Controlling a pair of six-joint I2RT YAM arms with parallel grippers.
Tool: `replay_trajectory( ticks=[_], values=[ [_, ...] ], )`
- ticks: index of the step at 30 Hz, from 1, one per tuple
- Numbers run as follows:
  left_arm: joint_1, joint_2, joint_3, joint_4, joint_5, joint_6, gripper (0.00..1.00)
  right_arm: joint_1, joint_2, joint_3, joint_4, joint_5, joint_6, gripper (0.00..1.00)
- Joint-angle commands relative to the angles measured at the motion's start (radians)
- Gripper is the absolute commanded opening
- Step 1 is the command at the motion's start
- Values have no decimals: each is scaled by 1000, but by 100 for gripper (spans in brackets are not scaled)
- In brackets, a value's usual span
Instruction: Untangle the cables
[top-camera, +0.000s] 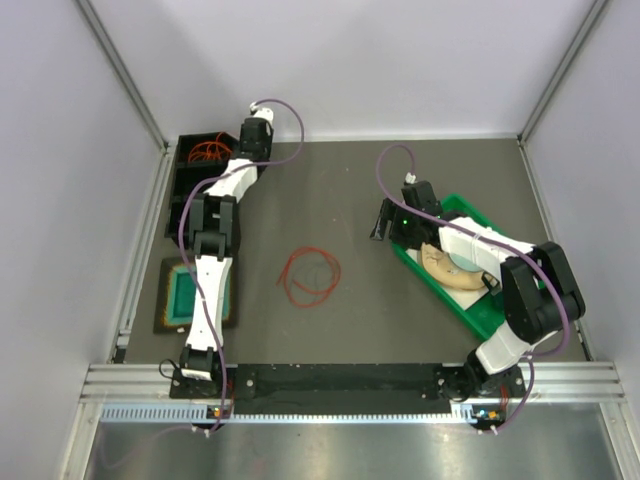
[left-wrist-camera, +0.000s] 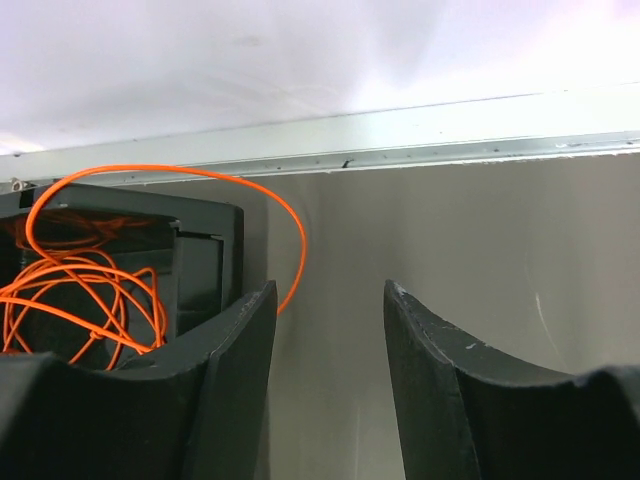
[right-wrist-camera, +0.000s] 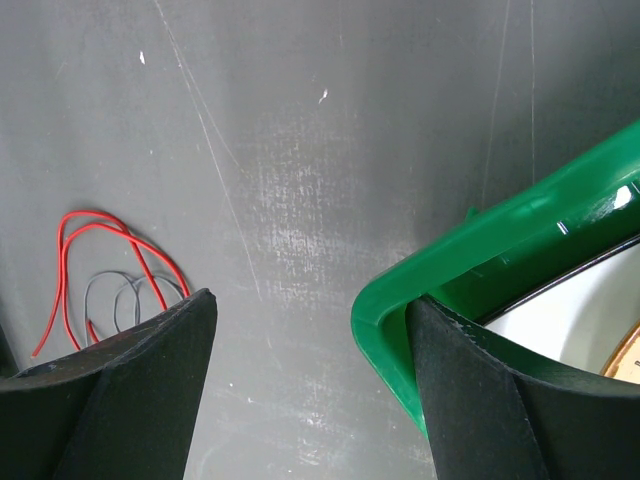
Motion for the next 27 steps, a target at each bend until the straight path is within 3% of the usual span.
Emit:
replay_trajectory(
  ticks=[1, 9, 14, 17, 27],
  values=[
    [8, 27, 35, 70, -10, 11, 53, 11, 27, 41, 60, -93, 33, 75],
    [22, 37, 24, 65, 4, -9, 44, 10, 38, 52, 56, -96, 35, 75],
    [28, 31, 32, 68, -8, -18, 12, 10, 43, 55, 57, -101, 38, 75],
    [31, 24, 42, 68, -19, -22, 0, 10, 47, 57, 57, -105, 40, 75],
    [33, -61, 58, 45, -33, -32, 0, 11, 50, 61, 62, -121, 44, 75]
  ],
)
